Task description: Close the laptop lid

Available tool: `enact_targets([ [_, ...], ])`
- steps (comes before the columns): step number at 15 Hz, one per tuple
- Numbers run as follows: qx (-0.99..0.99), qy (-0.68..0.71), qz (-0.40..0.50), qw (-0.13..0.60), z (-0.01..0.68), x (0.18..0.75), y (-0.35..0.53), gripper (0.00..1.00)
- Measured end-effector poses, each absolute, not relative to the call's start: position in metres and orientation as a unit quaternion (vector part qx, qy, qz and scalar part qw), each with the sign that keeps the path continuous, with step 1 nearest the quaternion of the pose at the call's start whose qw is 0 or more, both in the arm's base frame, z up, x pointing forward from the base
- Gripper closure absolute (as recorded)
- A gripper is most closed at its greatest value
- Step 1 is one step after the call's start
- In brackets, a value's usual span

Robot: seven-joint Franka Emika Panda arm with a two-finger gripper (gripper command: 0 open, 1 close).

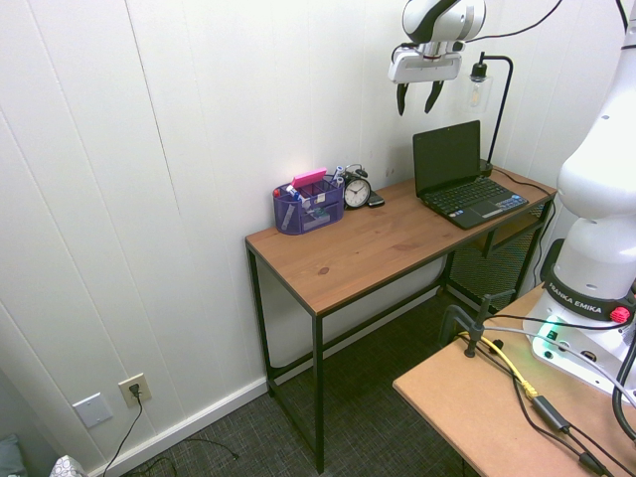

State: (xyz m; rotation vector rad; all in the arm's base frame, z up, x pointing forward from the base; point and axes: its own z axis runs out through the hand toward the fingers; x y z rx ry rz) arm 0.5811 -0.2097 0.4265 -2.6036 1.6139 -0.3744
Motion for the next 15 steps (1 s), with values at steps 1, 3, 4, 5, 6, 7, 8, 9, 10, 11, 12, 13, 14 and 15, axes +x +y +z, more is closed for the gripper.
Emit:
enact_targets([
  [1, -0.839, 0.529, -0.123, 0.031, 0.423, 0.589, -0.226, 0.0],
  [3, -0.834, 0.537, -0.126, 0.033, 0.417, 0.602, -0.251, 0.0],
  [4, -0.831, 0.541, -0.129, 0.034, 0.414, 0.608, -0.264, 0.0],
  [5, -0.829, 0.543, -0.13, 0.034, 0.41, 0.613, -0.276, 0.0],
  [6, -0.827, 0.547, -0.129, 0.031, 0.406, 0.616, -0.29, 0.0],
  [7, -0.825, 0.55, -0.128, 0.026, 0.401, 0.619, -0.302, 0.0],
  [8, -0.823, 0.554, -0.125, 0.023, 0.397, 0.621, -0.311, 0.0],
  [9, -0.822, 0.556, -0.123, 0.02, 0.394, 0.623, -0.317, 0.0],
  [10, -0.821, 0.558, -0.12, 0.019, 0.389, 0.625, -0.321, 0.0],
  [11, -0.821, 0.559, -0.116, 0.018, 0.383, 0.627, -0.323, 1.0],
  [12, -0.819, 0.562, -0.112, 0.017, 0.377, 0.629, -0.326, 1.0],
  [13, -0.818, 0.565, -0.109, 0.017, 0.37, 0.63, -0.33, 1.0],
  [14, -0.816, 0.568, -0.107, 0.018, 0.364, 0.632, -0.335, 1.0],
  [15, -0.814, 0.571, -0.105, 0.019, 0.358, 0.632, -0.34, 1.0],
])
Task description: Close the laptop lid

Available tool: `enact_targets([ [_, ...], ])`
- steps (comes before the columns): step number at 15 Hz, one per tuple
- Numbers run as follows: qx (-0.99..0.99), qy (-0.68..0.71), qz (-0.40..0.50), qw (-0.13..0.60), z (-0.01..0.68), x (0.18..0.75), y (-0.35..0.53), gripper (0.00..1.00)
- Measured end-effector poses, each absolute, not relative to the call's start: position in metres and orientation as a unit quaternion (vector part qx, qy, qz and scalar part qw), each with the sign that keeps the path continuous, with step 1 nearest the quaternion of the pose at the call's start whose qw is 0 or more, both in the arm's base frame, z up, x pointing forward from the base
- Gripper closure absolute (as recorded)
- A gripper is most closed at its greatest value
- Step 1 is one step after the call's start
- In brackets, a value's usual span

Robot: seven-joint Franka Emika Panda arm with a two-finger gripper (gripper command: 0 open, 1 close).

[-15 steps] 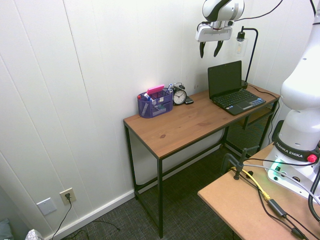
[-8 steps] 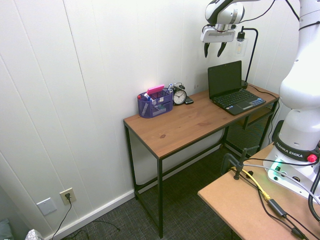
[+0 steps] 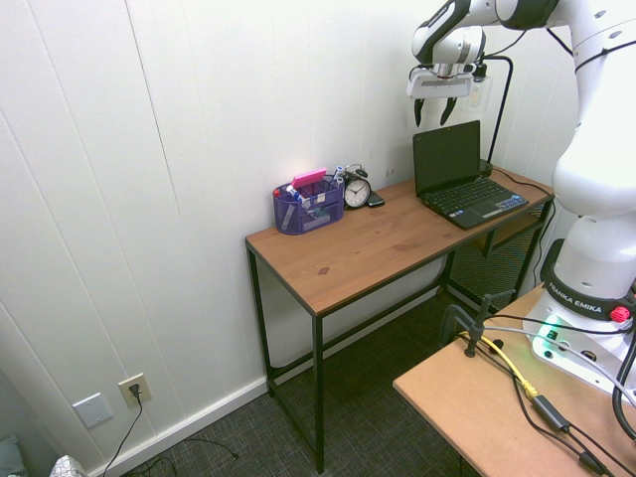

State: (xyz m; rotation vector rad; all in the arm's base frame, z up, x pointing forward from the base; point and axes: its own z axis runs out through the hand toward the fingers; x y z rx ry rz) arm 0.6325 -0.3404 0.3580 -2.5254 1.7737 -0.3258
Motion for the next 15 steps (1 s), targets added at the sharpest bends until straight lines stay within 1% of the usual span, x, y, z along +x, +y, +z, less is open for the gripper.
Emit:
enact_targets([
  [5, -0.812, 0.576, -0.095, 0.018, 0.342, 0.636, -0.347, 1.0],
  [15, -0.807, 0.583, -0.091, 0.019, 0.337, 0.631, -0.356, 1.0],
])
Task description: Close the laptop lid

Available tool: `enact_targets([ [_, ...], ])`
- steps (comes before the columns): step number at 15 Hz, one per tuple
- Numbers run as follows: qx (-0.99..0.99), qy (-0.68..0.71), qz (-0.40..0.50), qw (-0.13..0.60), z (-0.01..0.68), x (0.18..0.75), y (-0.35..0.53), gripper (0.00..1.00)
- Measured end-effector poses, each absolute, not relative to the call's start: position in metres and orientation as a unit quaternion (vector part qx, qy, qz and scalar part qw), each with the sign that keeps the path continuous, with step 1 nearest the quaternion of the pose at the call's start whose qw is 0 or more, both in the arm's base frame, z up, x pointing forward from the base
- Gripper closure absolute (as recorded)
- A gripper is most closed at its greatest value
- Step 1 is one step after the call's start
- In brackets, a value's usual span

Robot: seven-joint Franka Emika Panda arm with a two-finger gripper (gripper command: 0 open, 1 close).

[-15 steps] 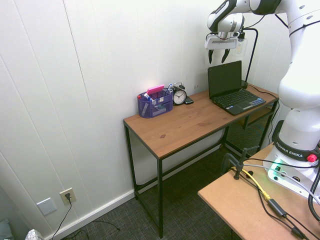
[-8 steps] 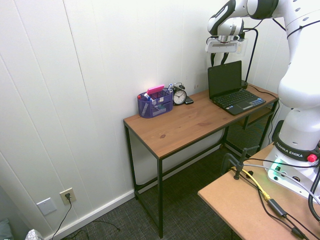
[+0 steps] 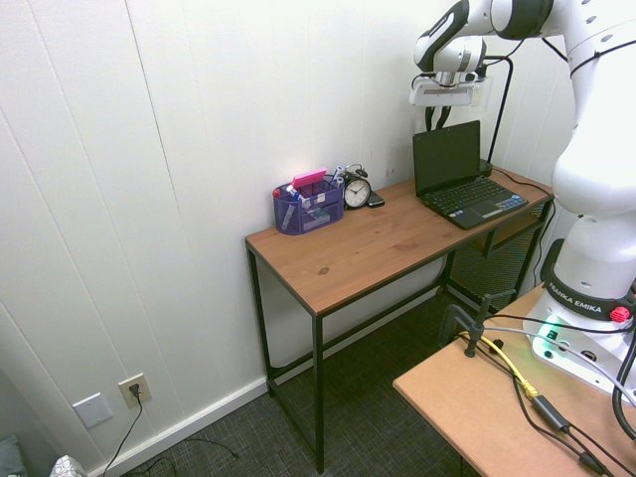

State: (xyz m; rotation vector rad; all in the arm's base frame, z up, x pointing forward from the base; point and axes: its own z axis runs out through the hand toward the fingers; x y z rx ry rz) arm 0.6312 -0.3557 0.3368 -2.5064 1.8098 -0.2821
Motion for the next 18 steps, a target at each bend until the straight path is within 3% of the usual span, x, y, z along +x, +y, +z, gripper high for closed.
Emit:
enact_targets([
  [10, -0.802, 0.592, -0.081, 0.01, 0.325, 0.618, -0.366, 1.0],
  [18, -0.79, 0.607, -0.083, 0.014, 0.3, 0.573, -0.378, 1.0],
])
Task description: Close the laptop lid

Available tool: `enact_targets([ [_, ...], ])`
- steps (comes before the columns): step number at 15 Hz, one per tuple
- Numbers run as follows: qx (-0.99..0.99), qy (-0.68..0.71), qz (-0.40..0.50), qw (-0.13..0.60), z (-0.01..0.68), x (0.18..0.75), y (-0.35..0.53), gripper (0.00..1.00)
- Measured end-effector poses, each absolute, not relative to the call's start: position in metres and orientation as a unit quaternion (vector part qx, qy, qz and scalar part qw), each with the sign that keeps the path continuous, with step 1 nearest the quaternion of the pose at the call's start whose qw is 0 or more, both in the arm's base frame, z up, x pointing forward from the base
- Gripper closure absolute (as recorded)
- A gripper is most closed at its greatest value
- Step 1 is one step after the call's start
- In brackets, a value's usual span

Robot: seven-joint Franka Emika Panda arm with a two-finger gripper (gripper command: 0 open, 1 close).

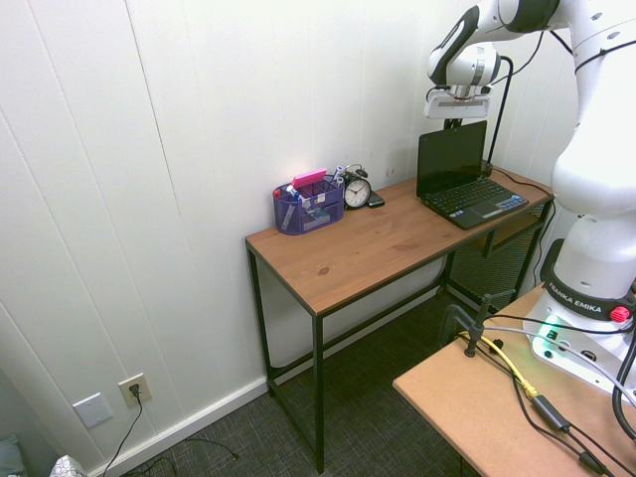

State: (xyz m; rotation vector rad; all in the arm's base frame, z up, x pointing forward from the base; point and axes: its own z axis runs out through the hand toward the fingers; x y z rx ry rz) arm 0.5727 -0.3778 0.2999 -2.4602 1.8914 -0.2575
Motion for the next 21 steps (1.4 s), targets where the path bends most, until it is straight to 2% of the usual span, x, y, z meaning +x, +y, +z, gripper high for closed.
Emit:
enact_targets([
  [8, -0.768, 0.639, -0.049, 0.009, 0.282, 0.484, -0.397, 1.0],
  [21, -0.751, 0.66, 0.019, 0.018, 0.204, 0.417, -0.376, 1.0],
])
